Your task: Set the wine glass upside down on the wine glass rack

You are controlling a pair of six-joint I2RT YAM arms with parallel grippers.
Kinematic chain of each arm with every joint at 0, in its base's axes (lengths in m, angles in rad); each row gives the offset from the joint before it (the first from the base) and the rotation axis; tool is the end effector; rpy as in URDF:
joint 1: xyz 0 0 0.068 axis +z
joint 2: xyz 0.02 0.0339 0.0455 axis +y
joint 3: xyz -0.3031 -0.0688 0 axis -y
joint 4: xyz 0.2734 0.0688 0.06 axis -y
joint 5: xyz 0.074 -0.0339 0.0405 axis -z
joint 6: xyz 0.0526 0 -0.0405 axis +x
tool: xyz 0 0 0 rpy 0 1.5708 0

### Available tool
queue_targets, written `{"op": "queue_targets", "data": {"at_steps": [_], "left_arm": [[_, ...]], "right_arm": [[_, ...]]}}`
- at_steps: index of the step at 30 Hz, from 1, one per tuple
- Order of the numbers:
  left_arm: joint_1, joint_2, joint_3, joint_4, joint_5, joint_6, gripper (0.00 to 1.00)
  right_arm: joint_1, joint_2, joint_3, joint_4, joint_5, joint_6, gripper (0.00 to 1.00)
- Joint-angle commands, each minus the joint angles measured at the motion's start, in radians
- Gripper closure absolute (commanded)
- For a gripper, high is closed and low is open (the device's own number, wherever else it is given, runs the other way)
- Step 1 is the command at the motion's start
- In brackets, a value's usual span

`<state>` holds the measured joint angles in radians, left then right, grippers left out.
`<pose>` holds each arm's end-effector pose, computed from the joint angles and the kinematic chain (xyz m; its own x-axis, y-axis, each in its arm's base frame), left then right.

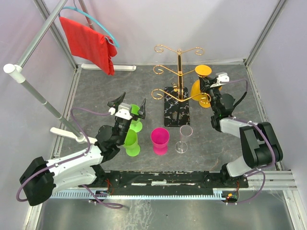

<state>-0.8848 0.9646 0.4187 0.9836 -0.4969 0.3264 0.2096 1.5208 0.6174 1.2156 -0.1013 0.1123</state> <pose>0.1594 -0.1551 0.3229 0.3847 -0.0250 -0.9227 0.2992 0.9491 0.0990 0.3328 0.0762 0.2774 0.2648 0.1703 -0.9491 -0.3329 0.9399 0.0758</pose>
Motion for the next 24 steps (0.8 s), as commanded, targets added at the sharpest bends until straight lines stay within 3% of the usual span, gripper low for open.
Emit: {"op": "queue_targets", "data": {"at_steps": [1,7,24], "left_arm": [[0.006,0.008,0.002,0.062,-0.014,0.018,0.0],[0.007,0.003,0.0,0.063,-0.014,0.007,0.0],[0.008,-0.024,-0.006,0.046,-0.026,-0.019,0.0]], "right_arm": [[-0.031,0.008,-0.018,0.104,0.099,0.011,0.99],[-0.034,-0.011,-0.057,0.127,0.098,0.023,0.99],[-0.032,-0.128,-0.123,0.057,-0.128,0.019,0.99]]}}
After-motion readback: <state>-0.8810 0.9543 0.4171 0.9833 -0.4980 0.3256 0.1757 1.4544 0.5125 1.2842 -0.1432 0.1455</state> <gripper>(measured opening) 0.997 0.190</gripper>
